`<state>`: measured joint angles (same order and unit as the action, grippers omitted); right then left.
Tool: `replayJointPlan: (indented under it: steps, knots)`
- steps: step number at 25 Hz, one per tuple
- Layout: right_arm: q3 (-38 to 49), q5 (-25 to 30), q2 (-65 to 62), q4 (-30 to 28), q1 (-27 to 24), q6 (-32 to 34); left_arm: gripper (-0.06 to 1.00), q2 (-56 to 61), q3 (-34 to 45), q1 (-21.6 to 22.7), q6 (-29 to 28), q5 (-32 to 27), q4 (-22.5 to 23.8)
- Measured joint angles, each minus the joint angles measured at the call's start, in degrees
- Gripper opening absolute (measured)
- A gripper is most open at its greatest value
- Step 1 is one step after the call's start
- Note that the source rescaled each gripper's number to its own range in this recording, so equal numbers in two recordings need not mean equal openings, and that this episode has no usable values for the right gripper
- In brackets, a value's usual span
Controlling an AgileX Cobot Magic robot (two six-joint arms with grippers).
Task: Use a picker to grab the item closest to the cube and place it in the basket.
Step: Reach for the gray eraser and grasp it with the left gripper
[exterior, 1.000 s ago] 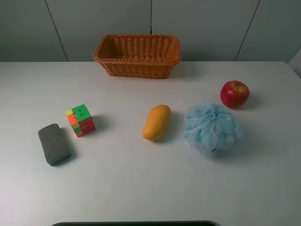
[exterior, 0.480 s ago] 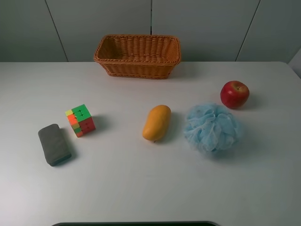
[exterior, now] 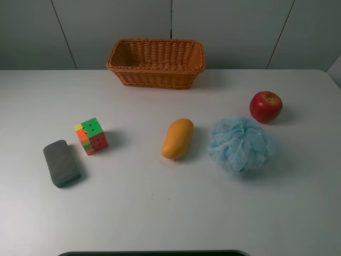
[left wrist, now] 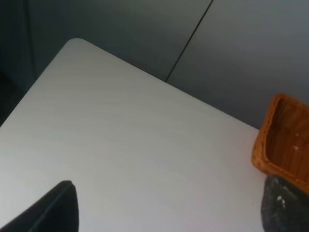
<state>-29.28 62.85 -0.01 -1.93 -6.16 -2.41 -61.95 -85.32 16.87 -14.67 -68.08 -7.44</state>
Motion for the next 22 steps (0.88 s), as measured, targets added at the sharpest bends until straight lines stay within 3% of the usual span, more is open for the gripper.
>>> replayJointPlan:
  steps: [5, 10, 15, 22]
  knots:
    - [0.00, 0.00, 0.00, 0.00, 0.00, 0.00, 0.96, -7.86, -2.08, -12.46, -2.28, 0.23, 11.02]
    - [0.00, 0.00, 0.00, 0.00, 0.00, 0.00, 0.96, -15.65, -2.16, -25.91, -12.81, -0.94, 19.54]
    - [0.00, 0.00, 0.00, 0.00, 0.00, 0.00, 0.96, -23.10, -2.16, -34.71, -23.28, -1.69, 20.57]
    - [0.00, 0.00, 0.00, 0.00, 0.00, 0.00, 0.96, -26.61, 4.53, -40.27, -30.66, -1.69, 19.36]
